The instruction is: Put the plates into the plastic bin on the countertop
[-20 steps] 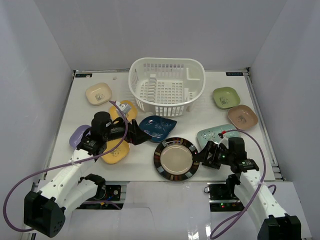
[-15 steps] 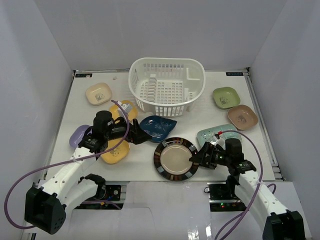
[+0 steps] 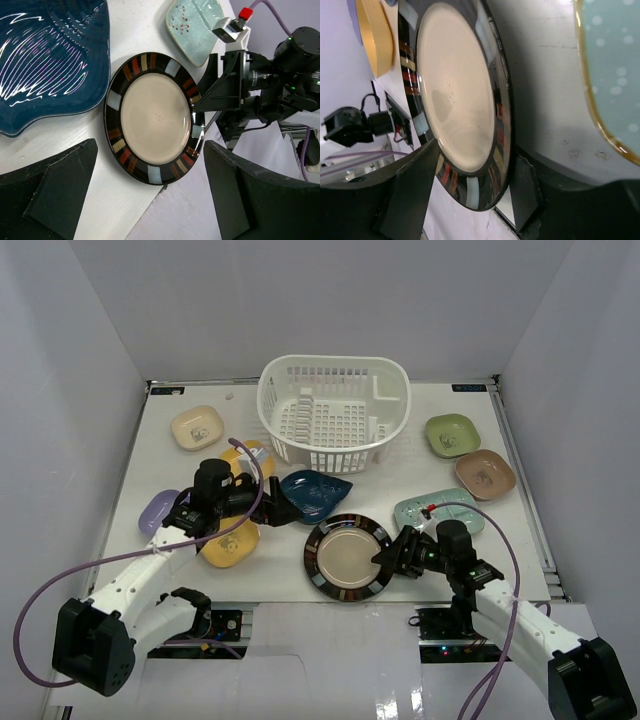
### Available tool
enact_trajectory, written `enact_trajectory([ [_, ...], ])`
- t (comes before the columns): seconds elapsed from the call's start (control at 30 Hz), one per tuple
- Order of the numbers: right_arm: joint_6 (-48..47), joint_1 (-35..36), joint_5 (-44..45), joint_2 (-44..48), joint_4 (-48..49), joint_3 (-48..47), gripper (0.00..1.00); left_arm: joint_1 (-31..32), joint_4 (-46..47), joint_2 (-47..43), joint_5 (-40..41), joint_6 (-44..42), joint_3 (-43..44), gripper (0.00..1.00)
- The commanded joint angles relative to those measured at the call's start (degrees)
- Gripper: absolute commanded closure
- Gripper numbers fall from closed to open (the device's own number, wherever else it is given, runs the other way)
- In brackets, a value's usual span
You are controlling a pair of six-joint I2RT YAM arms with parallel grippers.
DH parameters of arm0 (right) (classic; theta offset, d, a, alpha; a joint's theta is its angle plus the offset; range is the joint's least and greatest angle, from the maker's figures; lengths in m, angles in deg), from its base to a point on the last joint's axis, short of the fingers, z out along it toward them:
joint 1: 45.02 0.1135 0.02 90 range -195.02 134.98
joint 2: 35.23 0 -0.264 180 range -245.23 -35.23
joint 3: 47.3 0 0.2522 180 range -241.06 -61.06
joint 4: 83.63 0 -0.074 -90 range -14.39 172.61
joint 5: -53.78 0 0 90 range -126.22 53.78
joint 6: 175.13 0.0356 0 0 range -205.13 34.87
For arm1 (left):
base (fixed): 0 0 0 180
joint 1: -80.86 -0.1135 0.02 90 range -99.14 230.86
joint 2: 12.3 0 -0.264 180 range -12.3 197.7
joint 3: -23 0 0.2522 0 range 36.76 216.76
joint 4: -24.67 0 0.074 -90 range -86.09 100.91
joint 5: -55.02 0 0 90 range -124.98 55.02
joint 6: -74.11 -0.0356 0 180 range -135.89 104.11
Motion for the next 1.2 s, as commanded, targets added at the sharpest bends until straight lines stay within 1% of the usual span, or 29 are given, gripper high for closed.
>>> enact_trajectory([
  [0.0, 3.2, 0.76, 1.68, -0.8, 8.55, 11.48, 0.4, 0.11, -2.11, 1.79, 2.81, 0.12, 2.57, 0.02],
  [0.03, 3.29, 0.93, 1.95, -1.07, 8.81, 11.57, 0.43, 0.11, -2.28, 2.06, 3.52, 0.38, 2.57, 0.02],
  [0.07, 3.38, 0.94, 2.38, -0.98, 8.81, 11.66, 0.52, 0.11, -2.55, 2.33, 3.96, 0.56, 2.57, 0.02],
  [0.13, 3.38, 1.02, 3.44, 0.06, 8.38, 11.66, 0.63, 0.11, -2.72, 2.59, 5.88, 1.44, 2.49, 0.02],
  [0.17, 3.47, 0.94, 3.79, 0.68, 6.98, 11.66, 0.75, 0.11, -2.99, 2.68, 6.68, 1.7, 2.4, 0.02],
  [0.23, 3.47, 0.94, 5.28, 4.01, 4.43, 11.14, 0.84, 0.11, -3.43, 3.29, 9.22, 2.67, 2.22, 0.02],
  [0.27, 3.29, 0.94, 6.07, 5.51, 0.59, 10.7, 0.92, 0.11, -4.12, 3.56, 9.93, 3.02, 2.4, 0.02],
  [0.33, 3.03, 0.94, 7.13, 11.3, -4.25, 8.68, 0.92, 0.11, -4.66, 4.7, 11.6, 3.81, 2.48, 0.02],
  [0.37, 2.59, 1.02, 8.01, 13.41, -9.85, 7.63, 0.92, 0.11, -4.83, 4.88, 12.04, 4.16, 2.49, 0.02],
  [0.4, 2.41, 0.94, 8.36, 17.35, -11.99, 5.18, 0.92, 0.11, -4.83, 5.14, 12.57, 4.86, 2.49, 0.02],
  [0.47, 2.06, 1.02, 8.1, 21.58, -16.99, 0.97, 0.92, 0.11, -4.49, 5.05, 14.24, 6.09, 1.88, 0.02],
  [0.6, 0.4, 0.94, 7.14, 22.05, -20.97, -8.53, 0.92, 0.11, -2.03, 4.44, 15.48, 9.17, 0.03, 0.02],
  [0.63, -0.13, 1.02, 7.05, 21.61, -21.07, -12.9, 0.92, 0.2, -1.15, 4.09, 15.74, 10.22, -0.24, 0.02],
  [0.67, -0.57, 0.94, 6.96, 21.17, -20.81, -15.12, 0.92, 0.11, -0.97, 3.74, 16.61, 10.58, -0.41, 0.02],
  [0.8, -2.68, 0.94, 6.08, 14.24, -14.58, -26.89, 0.92, 0.11, -0.18, 1.63, 20.48, 12.25, -1.47, 0.02],
  [0.83, -4.69, 1.02, 6.08, 12.57, -12.65, -29.62, 0.92, 0.11, 0.0, 1.19, 21.27, 12.68, -1.82, 0.02],
  [0.87, -5.75, 0.94, 5.99, 9.25, -11.85, -34.95, 0.92, 0.11, 0.09, 0.75, 22.32, 13.21, -1.91, 0.02],
  [0.93, -8.12, 0.94, 6.08, 6.24, -9.22, -39.82, 0.92, 0.11, 0.26, 0.31, 23.03, 13.65, -2.26, 0.02],
  [0.97, -8.83, 0.94, 6.34, 3.44, -8.51, -43.84, 0.92, 0.02, 0.26, -0.3, 23.38, 14.09, -2.43, 0.02],
  [1.03, -10.06, 0.94, 6.96, 0.79, -7.1, -47.29, 0.92, 0.11, 0.44, -1.18, 25.31, 14.53, -3.48, 0.02],
  [1.07, -11.29, 0.94, 7.83, -2.18, -5.01, -50.1, 0.92, 0.02, 0.79, -1.53, 25.76, 14.88, -3.93, 0.02],
  [1.13, -12.96, 0.76, 9.59, -5.8, -3.5, -52.66, 0.92, 0.02, 2.54, -2.15, 26.02, 16.02, -5.07, 0.02],
  [1.17, -14.62, -0.02, 10.64, -9.99, -0.71, -54.06, 0.92, 0.11, 3.24, -1.98, 26.02, 16.38, -6.12, 0.02],
])
